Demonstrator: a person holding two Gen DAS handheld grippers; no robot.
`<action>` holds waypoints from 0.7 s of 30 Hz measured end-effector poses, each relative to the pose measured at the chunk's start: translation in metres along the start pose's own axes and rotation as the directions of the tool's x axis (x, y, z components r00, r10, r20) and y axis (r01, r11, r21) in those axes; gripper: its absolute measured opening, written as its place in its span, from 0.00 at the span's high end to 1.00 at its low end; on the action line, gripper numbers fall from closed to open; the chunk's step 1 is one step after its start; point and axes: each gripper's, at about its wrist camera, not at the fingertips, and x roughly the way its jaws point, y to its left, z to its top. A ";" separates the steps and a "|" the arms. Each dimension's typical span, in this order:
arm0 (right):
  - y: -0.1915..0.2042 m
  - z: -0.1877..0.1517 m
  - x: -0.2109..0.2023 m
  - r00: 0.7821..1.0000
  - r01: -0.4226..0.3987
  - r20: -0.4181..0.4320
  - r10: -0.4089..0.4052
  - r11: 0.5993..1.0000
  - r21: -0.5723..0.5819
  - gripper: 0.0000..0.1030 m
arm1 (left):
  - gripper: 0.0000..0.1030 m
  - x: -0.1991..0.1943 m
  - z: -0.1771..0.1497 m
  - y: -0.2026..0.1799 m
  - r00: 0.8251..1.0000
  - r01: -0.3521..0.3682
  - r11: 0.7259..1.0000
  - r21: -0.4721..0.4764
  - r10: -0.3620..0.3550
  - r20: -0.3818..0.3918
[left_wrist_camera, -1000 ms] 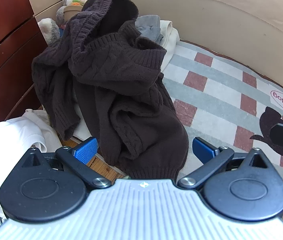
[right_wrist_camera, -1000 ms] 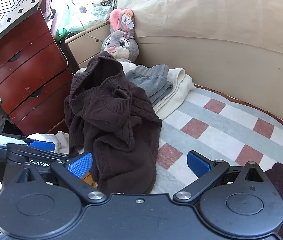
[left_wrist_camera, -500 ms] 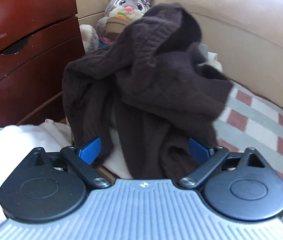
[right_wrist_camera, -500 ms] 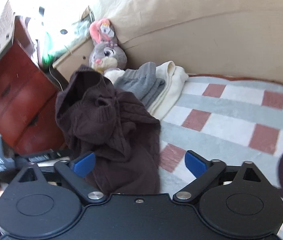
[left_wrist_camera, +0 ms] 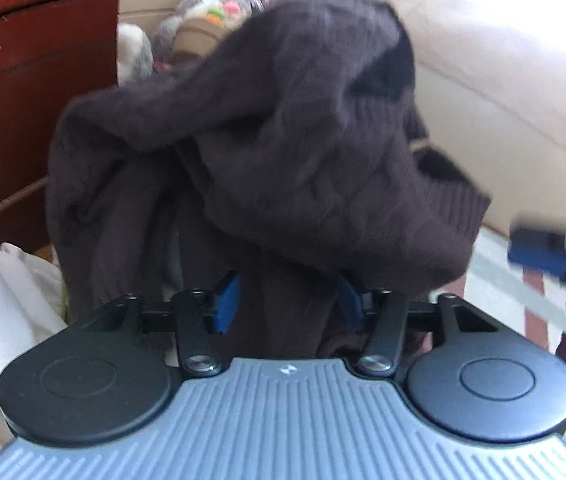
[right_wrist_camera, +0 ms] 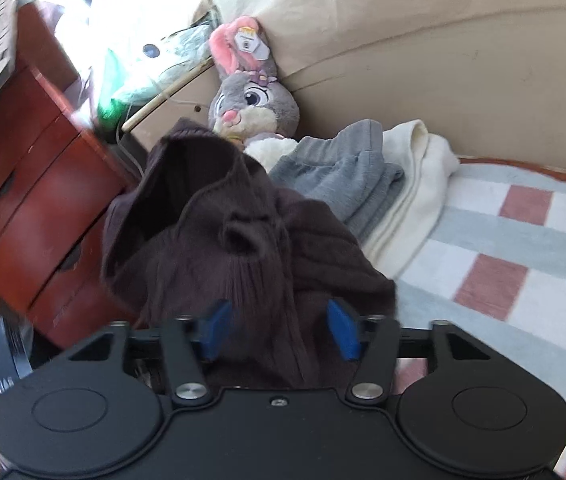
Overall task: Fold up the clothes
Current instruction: 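Grasp the sweater with the left gripper while the right gripper grasps another part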
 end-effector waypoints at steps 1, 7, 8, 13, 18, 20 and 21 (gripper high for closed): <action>-0.002 0.004 0.006 1.000 -0.013 0.006 0.013 1.000 0.025 0.20 | 0.36 0.006 -0.002 0.000 1.000 -0.008 1.000 0.011 0.008 -0.009; -0.015 0.016 0.050 0.988 -0.146 -0.018 0.152 0.972 0.186 0.12 | 0.25 0.036 -0.018 -0.018 1.000 0.006 0.987 0.158 -0.005 -0.008; -0.016 0.014 0.059 0.988 -0.143 -0.026 0.152 0.968 0.207 0.12 | 0.41 0.039 -0.021 -0.021 1.000 -0.003 0.984 0.177 0.001 0.011; -0.012 -0.003 0.077 0.954 -0.292 0.007 0.300 0.925 0.242 0.84 | 0.90 0.032 -0.011 -0.016 0.999 0.010 0.993 0.121 -0.015 0.039; -0.005 0.000 0.033 0.900 -0.436 0.124 0.419 0.862 0.259 0.87 | 0.90 0.008 -0.002 -0.032 0.988 0.104 0.973 0.205 -0.125 0.092; -0.002 0.004 0.004 0.892 -0.450 0.160 0.423 0.860 0.238 0.88 | 0.90 0.000 0.005 -0.046 0.981 0.143 0.967 0.211 -0.166 0.098; 0.000 0.006 -0.012 0.892 -0.447 0.179 0.415 0.867 0.219 0.88 | 0.92 -0.002 0.009 -0.054 0.977 0.162 0.964 0.210 -0.187 0.101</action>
